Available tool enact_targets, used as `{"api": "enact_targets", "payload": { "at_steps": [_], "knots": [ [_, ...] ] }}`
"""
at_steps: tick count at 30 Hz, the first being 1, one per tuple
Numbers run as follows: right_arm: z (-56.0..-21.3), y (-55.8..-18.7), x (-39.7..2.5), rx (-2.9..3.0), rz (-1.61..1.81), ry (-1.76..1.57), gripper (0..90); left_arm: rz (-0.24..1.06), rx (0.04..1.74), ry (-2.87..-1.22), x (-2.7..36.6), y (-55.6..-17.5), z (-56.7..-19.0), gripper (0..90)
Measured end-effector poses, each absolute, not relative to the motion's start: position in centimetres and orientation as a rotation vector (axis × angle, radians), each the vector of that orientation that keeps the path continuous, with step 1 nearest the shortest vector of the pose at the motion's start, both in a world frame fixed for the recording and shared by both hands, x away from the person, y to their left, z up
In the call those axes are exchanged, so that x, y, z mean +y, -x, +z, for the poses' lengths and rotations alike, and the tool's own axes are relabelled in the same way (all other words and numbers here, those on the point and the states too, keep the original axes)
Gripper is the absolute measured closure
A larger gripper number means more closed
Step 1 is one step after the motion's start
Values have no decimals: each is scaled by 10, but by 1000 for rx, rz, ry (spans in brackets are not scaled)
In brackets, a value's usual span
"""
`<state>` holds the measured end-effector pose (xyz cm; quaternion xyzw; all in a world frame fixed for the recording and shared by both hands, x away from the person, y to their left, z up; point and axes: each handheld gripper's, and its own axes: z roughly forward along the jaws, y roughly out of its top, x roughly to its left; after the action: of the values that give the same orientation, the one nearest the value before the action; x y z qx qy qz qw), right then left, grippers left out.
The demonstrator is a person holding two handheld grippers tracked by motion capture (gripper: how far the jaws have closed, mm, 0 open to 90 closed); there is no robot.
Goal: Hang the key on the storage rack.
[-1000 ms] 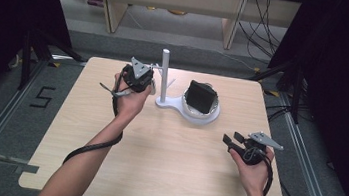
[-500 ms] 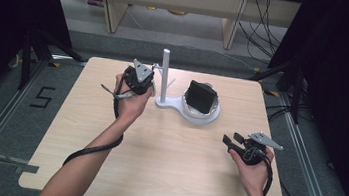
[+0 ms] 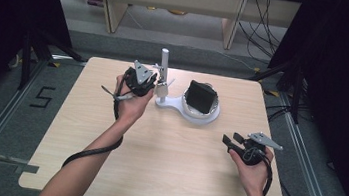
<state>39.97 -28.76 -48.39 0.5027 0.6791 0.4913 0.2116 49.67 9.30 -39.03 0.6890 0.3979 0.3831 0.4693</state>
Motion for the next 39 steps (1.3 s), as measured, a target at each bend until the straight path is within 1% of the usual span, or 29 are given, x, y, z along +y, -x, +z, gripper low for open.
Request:
{"api": "enact_targets", "payload": {
  "at_steps": [2,3,4,5,6,7,8,9,10,11,13,14,15,16,17,21,22,23,25,28,32,37,39],
  "knots": [
    [-484,-401,-289,1890,1368,-1376,492,917,997,-1687,97,-494,-392,726],
    [-484,-401,-289,1890,1368,-1377,492,895,997,-1694,100,-493,-394,660],
    [-484,-401,-289,1890,1368,-1377,492,856,999,-1686,103,-492,-396,660],
    [-484,-401,-289,1889,1367,-1377,492,849,995,-1685,107,-491,-397,632],
    [-484,-400,-289,1890,1368,-1385,492,823,991,-1689,111,-490,-399,545],
    [-484,-400,-289,1890,1368,-1385,492,786,988,-1692,116,-489,-402,545],
    [-483,-398,-287,1885,1370,-1423,492,764,990,-1690,120,-487,-404,523],
    [-484,-400,-289,1892,1350,-1376,491,755,991,-1697,127,-483,-408,493],
    [-484,-399,-287,1892,1370,-1402,491,749,989,-1695,132,-481,-410,453],
    [-484,-399,-287,1892,1370,-1402,491,742,988,-1691,138,-477,-413,453],
    [-485,-399,-287,1896,1368,-1400,491,741,999,-1690,155,-467,-424,424],
    [-485,-399,-287,1896,1368,-1400,491,741,999,-1690,155,-467,-424,414],
    [-485,-400,-287,1896,1362,-1396,491,737,1016,-1679,164,-462,-429,414],
    [-486,-400,-287,1890,1356,-1390,490,723,1048,-1657,175,-455,-437,390],
    [-486,-400,-287,1890,1356,-1390,490,723,1048,-1657,175,-455,-437,384],
    [-488,-399,-287,1895,1337,-1396,485,729,1098,-1674,202,-434,-468,380],
    [-488,-399,-287,1895,1337,-1396,485,729,1098,-1674,202,-434,-468,380],
    [-490,-400,-286,1899,1346,-1386,483,727,1113,-1665,212,-424,-481,380],
    [-489,-399,-285,1899,1337,-1411,483,733,1126,-1665,216,-419,-487,380],
    [-491,-398,-283,1892,1331,-1434,481,740,1154,-1624,233,-400,-507,381],
    [-494,-399,-282,1900,1310,-1412,478,758,1155,-1596,245,-386,-518,382],
    [-494,-396,-281,1921,1328,-1425,475,769,1161,-1530,254,-379,-522,381],
    [-495,-398,-284,1935,1311,-1372,473,774,1161,-1505,259,-375,-523,382]
  ]
}}
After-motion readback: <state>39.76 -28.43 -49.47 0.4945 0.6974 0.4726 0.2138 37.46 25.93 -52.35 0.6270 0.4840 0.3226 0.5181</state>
